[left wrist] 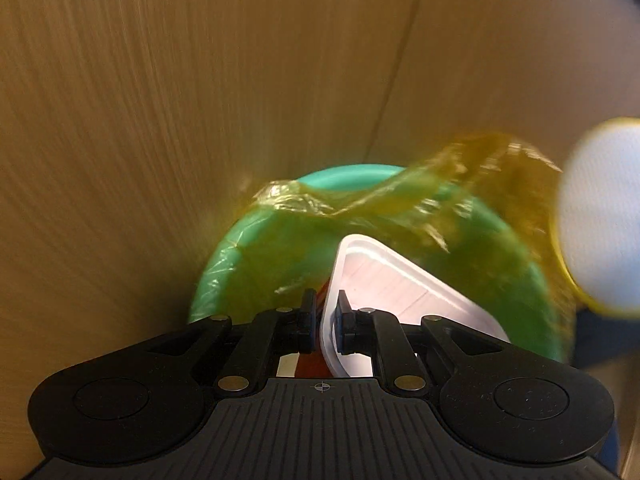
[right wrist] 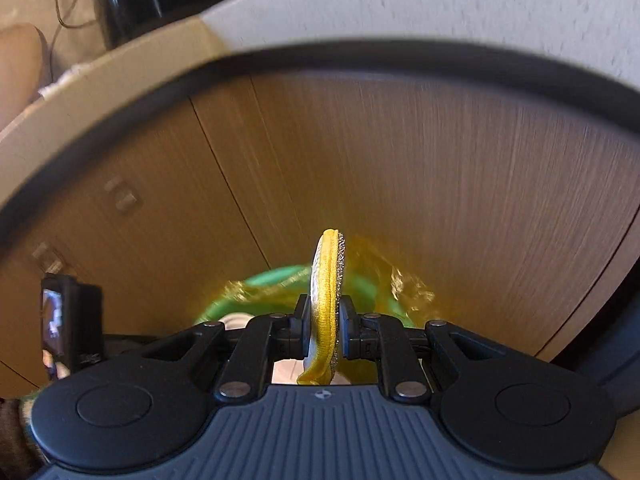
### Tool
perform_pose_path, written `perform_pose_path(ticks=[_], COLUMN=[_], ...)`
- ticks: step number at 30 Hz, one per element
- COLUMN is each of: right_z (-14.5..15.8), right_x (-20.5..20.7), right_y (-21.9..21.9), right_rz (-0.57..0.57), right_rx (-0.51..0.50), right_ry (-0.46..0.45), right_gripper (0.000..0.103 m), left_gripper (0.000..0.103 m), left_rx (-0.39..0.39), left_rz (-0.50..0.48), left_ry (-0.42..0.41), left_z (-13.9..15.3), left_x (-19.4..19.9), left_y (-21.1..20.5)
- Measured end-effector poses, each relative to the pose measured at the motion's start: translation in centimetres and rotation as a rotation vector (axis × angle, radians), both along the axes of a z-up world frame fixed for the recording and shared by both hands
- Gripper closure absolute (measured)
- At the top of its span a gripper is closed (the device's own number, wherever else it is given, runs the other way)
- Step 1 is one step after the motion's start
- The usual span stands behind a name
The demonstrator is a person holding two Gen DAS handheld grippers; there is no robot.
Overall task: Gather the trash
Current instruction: 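Lower the tray and sponge into the bin and open both tools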
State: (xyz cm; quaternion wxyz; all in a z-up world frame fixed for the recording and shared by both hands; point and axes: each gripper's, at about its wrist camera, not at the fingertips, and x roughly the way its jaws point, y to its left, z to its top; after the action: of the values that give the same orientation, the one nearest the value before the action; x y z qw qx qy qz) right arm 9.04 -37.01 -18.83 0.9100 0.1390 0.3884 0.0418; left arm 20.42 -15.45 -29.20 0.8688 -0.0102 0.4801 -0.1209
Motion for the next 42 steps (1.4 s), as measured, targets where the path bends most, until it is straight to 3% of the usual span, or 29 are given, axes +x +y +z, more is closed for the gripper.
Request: perform_pose_path(ticks=[4,6,13,18,19,21,22,23,30,38,42], right_z=[-1.5,-2.1,-3.4,-4.3,-4.6,-5.4,-5.6,-5.7,-5.8,-5.0,-4.7], right_x=[0.6,0.7,1.3,4.0,4.5,5.1,5.2,5.0,4.1,3.3,3.1], right_y=[-0.8,-1.0,-0.2,1.1,1.3,1.5,1.6,1.5,1.7,3.2,3.5], right_rz=[-0.001,-0.004,0.009,0.057,0.065,0.066,0.057,0.044,-0.005,0.002,-0.015], right_rx=[0.038,0.038,0.042,0.136,0.145,0.167,0.170,0.163,0.088,-0.095,-0.167], right_ry=[0.052,0.075,0.137,0.178,0.204,0.249,0.259,0.260,0.257,0.190,0.160], right_gripper=[0.089,0.089,0.089,0.088,0.087,0.066,0.060,0.054,0.049,0.040,0.036], left_gripper=[0.085,0.085,0.085,0.085,0.085,0.085,0.085,0.085,0.085,0.085,0.085], left_rx=[-0.024,-0.017,-0.080,-0.124,-0.125,-0.120,-0.114,-0.109,-0.043,0.043,0.036], left_rz=[0.012,0.030,0.080,0.035,0.030,0.020,0.016,0.011,-0.039,-0.096,-0.110], left_ry=[0.110,0.101,0.090,0.077,0.076,0.062,0.049,0.035,-0.046,-0.105,-0.146], left_z=[-4.6,-5.3,-3.1,-0.6,-0.2,0.5,1.0,1.6,4.7,6.7,8.1], left_x=[1.8,1.6,-0.4,-2.9,-3.3,-3.9,-4.2,-4.6,-6.6,-8.4,-9.3], left_y=[-0.2,0.0,2.3,4.0,4.2,3.9,3.8,3.9,3.0,1.5,1.4])
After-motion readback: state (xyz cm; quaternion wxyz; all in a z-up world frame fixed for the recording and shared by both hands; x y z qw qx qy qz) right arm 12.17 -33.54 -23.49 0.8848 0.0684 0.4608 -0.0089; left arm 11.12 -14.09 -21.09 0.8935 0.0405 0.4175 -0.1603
